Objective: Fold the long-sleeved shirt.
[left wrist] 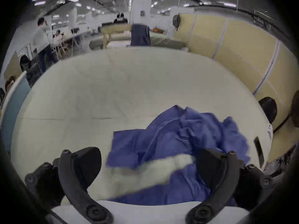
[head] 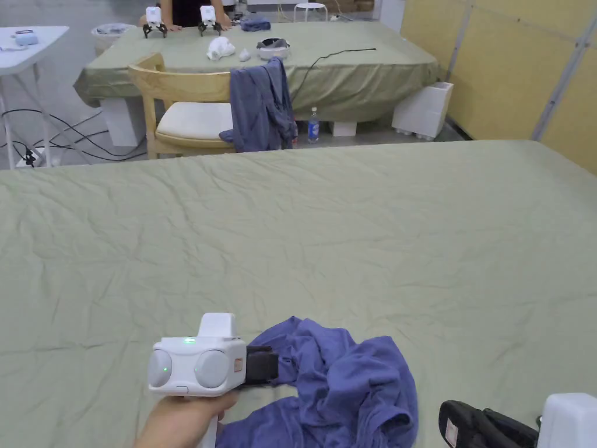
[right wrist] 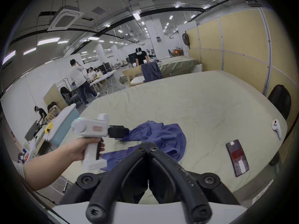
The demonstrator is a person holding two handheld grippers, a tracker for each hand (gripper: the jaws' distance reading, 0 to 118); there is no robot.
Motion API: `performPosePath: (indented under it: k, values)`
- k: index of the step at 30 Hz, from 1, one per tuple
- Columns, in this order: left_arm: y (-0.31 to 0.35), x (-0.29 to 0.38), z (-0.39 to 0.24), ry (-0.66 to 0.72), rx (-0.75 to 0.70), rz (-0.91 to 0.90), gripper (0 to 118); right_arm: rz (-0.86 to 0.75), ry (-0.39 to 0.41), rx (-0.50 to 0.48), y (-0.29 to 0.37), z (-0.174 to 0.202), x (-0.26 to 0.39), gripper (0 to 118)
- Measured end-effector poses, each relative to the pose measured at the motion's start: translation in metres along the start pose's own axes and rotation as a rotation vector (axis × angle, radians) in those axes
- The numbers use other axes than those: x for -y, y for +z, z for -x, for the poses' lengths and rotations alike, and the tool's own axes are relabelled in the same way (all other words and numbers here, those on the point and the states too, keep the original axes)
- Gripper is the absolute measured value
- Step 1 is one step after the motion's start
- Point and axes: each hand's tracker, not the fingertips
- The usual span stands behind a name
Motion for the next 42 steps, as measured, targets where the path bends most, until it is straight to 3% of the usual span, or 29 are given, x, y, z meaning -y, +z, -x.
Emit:
performPosePath:
  k: [2, 3, 4, 5, 7, 9, 10, 11, 12, 13, 15, 19, 22, 23, 25, 26, 29, 33, 42]
  values:
    - [-0.037, 0.004, -0.002, -0.032, -0.061, 0.071, 101, 0.032, -0.005, 0.02, -0.01, -0.01, 0.002, 2]
    - [-0.049, 0.01, -0.003, -0.049, -0.083, 0.107, 88, 0.048, -0.008, 0.031, -0.016, -0.015, 0.003, 2]
    - [-0.053, 0.015, -0.002, -0.068, -0.088, 0.111, 90, 0.061, -0.011, 0.04, -0.021, -0.02, 0.003, 2]
    - [-0.043, 0.012, -0.004, -0.082, -0.075, 0.059, 84, 0.069, -0.012, 0.048, -0.026, -0.024, 0.002, 2]
    - [-0.023, 0.004, -0.008, -0.051, -0.019, 0.025, 9, 0.084, -0.016, 0.063, -0.038, -0.033, 0.0, 2]
    - [0.002, -0.003, -0.003, 0.004, 0.07, -0.012, 9, 0.096, -0.024, 0.065, -0.055, -0.042, -0.003, 6]
    - [0.01, -0.005, -0.001, 0.019, 0.097, -0.009, 9, 0.103, -0.028, 0.064, -0.065, -0.047, -0.005, 21]
    - [0.02, -0.005, 0.002, 0.041, 0.122, -0.028, 9, 0.113, -0.027, 0.056, -0.076, -0.052, -0.007, 52]
    - [0.029, -0.007, 0.004, 0.058, 0.129, -0.049, 9, 0.135, -0.017, 0.036, -0.091, -0.057, -0.009, 103]
    - [0.038, -0.008, 0.006, 0.06, 0.127, -0.062, 9, 0.18, -0.007, 0.029, -0.108, -0.062, -0.008, 118]
    - [0.052, -0.007, 0.011, 0.067, 0.125, -0.078, 9, 0.233, -0.038, 0.032, -0.135, -0.069, -0.002, 110]
    - [0.067, -0.006, 0.016, 0.101, 0.13, -0.098, 9, 0.371, 0.032, 0.107, -0.196, -0.083, 0.012, 109]
    - [0.073, -0.003, 0.017, 0.123, 0.15, -0.092, 9, 0.436, -0.033, 0.117, -0.223, -0.087, 0.025, 88]
    - [0.076, -0.002, 0.017, 0.132, 0.146, -0.094, 9, 0.451, -0.07, 0.101, -0.229, -0.091, 0.027, 88]
    - [0.085, 0.001, 0.019, 0.154, 0.14, -0.105, 9, 0.495, -0.127, 0.126, -0.227, -0.086, 0.03, 16]
    - [0.093, 0.002, 0.022, 0.175, 0.143, -0.115, 9, 0.47, -0.13, 0.121, -0.221, -0.085, 0.03, 6]
    - [0.131, 0.007, 0.036, 0.275, 0.173, -0.177, 9, 0.337, -0.078, 0.093, -0.174, -0.071, 0.019, 6]
    - [0.201, 0.021, 0.056, 0.373, 0.183, -0.304, 9, 0.089, 0.061, 0.105, -0.098, -0.036, -0.003, 5]
    - [0.356, 0.025, 0.09, 0.441, 0.118, -0.626, 9, -0.256, 0.173, 0.019, 0.014, 0.027, -0.088, 5]
